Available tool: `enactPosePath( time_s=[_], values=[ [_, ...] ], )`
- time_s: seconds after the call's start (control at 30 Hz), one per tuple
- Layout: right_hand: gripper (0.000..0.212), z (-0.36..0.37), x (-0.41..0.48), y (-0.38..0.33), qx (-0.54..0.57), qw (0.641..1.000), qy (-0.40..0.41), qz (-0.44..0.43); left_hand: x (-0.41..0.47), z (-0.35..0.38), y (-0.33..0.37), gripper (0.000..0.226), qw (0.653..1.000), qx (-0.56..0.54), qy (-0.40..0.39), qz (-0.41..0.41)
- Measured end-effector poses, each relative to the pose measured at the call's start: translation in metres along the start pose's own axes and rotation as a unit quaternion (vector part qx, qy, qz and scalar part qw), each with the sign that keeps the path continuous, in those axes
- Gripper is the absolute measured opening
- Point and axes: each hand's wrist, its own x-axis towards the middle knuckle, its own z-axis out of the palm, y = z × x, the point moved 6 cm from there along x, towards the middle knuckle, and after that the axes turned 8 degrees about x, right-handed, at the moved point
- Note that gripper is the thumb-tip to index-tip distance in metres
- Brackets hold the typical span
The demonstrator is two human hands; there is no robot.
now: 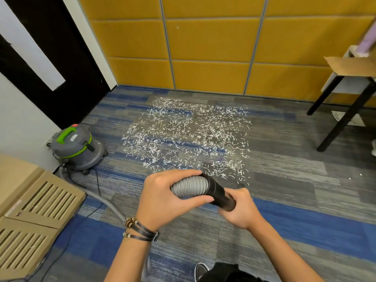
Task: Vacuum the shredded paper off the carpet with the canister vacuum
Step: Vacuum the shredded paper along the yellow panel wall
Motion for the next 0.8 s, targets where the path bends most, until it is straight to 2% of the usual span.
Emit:
enactPosePath(
  time_s=[0.2,0.3,0.4,0.57,0.7,0.8],
  values=[
    [0.018,0.009,0.011,0.02,0.015,0.999,-0.014,0.045,0.012,0.016,-0.011,0.063,0.995,0.029,-0.08,-0.052],
    [0.022,0.013,-0.006,0.021,0.022,0.998,-0.002,0.059,0.012,0.016,-0.011,0.059,0.992,0.023,-0.112,-0.053],
    [0.015,0.007,-0.02,0.017,0.035,0.998,0.015,0.053,0.009,0.016,-0.004,0.053,0.993,0.015,-0.108,-0.044],
    [0.011,-0.019,-0.005,0.015,0.015,0.999,0.04,0.029,0.024,0.021,0.007,0.061,0.997,0.049,-0.061,-0.023],
    [0.019,-0.022,0.01,0.034,0.021,0.998,0.033,0.057,0.04,0.038,0.006,0.068,0.989,0.101,-0.108,-0.028],
    [0.023,-0.009,0.019,0.042,0.028,0.996,0.032,0.079,0.045,0.042,-0.006,0.065,0.984,0.107,-0.132,-0.05]
  ],
)
